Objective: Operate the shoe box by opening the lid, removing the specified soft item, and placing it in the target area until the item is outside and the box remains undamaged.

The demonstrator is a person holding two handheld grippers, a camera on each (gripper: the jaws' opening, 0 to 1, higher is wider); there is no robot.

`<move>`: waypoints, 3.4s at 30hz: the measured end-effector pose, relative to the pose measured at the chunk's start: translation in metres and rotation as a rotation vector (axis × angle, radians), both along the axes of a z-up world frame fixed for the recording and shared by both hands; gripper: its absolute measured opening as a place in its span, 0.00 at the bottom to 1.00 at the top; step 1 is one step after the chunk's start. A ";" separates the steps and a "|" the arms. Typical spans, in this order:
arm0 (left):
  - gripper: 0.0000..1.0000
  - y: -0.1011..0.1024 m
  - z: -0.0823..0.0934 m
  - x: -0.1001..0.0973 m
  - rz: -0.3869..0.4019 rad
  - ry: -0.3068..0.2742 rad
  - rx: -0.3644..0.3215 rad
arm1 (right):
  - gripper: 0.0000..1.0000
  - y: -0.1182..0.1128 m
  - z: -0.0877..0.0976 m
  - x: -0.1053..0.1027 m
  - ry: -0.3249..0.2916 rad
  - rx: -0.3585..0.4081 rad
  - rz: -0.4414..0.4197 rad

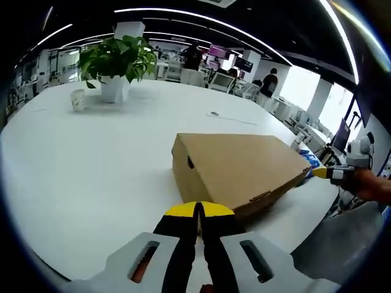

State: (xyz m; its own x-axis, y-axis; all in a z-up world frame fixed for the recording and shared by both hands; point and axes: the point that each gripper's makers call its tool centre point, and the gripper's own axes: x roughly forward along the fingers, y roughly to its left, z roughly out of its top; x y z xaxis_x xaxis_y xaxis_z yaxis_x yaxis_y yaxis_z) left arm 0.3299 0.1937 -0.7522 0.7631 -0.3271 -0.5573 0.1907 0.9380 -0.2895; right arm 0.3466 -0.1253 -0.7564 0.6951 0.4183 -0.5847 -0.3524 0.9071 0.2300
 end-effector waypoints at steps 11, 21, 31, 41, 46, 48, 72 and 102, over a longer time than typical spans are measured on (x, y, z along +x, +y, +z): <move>0.15 -0.004 0.018 0.012 0.052 -0.024 -0.118 | 0.10 0.011 0.020 0.013 -0.056 0.070 -0.004; 0.20 -0.024 -0.007 0.004 -0.011 0.082 -0.079 | 0.26 0.029 -0.006 0.015 0.031 0.098 -0.007; 0.20 -0.028 -0.009 0.021 -0.037 0.123 -0.048 | 0.26 0.030 -0.014 0.021 0.061 0.093 -0.031; 0.20 -0.035 -0.007 0.053 -0.058 0.130 -0.009 | 0.27 0.026 -0.016 0.039 0.069 0.120 -0.063; 0.20 -0.040 -0.006 0.067 -0.046 0.116 -0.003 | 0.27 0.021 -0.016 0.050 0.071 0.119 -0.074; 0.20 -0.042 -0.005 0.074 -0.045 0.114 -0.001 | 0.27 0.018 -0.016 0.054 0.072 0.126 -0.075; 0.28 -0.055 0.008 0.087 -0.049 0.091 0.012 | 0.45 -0.003 -0.004 0.057 0.028 0.083 -0.001; 0.38 -0.073 0.028 -0.002 -0.045 -0.008 0.139 | 0.57 -0.032 0.035 -0.041 -0.107 0.002 0.027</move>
State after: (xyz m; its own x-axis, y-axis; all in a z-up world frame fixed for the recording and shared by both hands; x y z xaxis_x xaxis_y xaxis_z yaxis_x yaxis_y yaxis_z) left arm 0.3277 0.1210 -0.7241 0.7538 -0.2815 -0.5938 0.2352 0.9593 -0.1562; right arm 0.3055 -0.1576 -0.7212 0.7423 0.4388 -0.5064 -0.3993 0.8966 0.1916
